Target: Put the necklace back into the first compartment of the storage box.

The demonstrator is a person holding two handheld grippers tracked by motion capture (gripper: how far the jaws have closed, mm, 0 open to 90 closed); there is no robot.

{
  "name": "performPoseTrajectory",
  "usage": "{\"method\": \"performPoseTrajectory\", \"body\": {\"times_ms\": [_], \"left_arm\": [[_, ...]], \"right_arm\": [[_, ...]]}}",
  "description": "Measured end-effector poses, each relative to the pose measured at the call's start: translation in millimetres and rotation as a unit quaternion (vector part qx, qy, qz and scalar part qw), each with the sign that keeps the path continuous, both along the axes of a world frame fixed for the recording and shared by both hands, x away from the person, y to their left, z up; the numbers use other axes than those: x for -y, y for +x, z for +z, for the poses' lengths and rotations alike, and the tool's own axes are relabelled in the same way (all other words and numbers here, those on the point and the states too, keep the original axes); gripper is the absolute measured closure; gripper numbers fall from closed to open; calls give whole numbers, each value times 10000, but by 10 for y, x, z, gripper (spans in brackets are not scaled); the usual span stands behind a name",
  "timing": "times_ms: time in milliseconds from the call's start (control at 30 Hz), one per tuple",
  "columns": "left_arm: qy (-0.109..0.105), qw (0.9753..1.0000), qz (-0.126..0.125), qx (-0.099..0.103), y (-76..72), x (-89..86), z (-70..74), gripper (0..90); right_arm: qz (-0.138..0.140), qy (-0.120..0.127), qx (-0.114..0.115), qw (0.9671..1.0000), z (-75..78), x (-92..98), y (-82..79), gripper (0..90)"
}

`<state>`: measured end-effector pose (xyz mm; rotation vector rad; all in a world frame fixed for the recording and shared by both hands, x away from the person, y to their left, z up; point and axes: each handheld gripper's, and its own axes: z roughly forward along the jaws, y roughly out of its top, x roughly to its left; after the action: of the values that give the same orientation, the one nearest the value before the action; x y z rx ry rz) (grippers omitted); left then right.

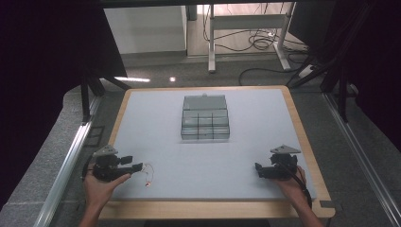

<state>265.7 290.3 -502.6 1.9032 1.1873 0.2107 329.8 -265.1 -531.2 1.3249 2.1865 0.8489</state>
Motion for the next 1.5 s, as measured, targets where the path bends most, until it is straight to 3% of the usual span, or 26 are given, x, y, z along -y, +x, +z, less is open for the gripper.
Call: {"method": "performPoseTrajectory", "body": {"times_ms": [233,400,500,733,1167,1500], "left_arm": [[104,9999,-134,1,-23,39,39,398],[-38,9996,-285,-33,-62,76,79,414],[-2,9993,-361,-13,-91,106,101,423],[309,9979,-529,-193,-175,148,9,448],[757,9911,-991,-462,-237,300,-113,550],[1045,9874,-1038,-573,-236,381,-183,625]], "right_arm": [[18,3,9,10000,-2,2,1,17],[9,13,23,10000,-5,1,-1,19],[10,19,25,10000,-5,1,-3,21],[17,21,38,10000,-7,2,-5,21],[8,21,40,10000,-7,2,-7,22],[13,20,37,10000,-7,1,-6,22]]}}
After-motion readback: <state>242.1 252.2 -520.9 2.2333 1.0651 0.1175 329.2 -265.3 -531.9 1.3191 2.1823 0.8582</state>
